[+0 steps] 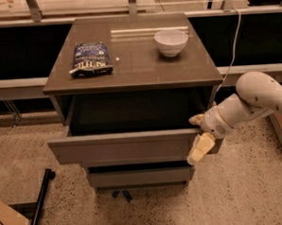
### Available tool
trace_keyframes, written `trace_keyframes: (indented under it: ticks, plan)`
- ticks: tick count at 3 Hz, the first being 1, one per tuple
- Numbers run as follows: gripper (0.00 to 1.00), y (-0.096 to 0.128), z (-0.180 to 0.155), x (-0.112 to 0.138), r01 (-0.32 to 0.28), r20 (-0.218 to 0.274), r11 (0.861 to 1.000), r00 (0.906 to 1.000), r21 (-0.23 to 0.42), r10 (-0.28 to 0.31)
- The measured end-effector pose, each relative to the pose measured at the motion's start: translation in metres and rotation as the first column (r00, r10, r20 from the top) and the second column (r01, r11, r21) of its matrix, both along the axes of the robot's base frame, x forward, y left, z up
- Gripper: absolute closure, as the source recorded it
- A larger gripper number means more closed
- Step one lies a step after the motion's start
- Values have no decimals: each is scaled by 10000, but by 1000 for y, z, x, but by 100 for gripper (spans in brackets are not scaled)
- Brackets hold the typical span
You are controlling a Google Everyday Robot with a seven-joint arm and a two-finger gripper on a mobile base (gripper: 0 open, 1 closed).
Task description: Open top drawer
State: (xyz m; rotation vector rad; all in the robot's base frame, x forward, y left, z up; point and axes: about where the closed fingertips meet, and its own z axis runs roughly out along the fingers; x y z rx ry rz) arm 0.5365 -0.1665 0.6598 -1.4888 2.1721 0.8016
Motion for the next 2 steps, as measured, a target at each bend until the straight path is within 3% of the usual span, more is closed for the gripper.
trace_keyframes:
  ticks: [2]
  plan:
    - [0,-1,3,-4,9,-124,10000,9999,-26,-9]
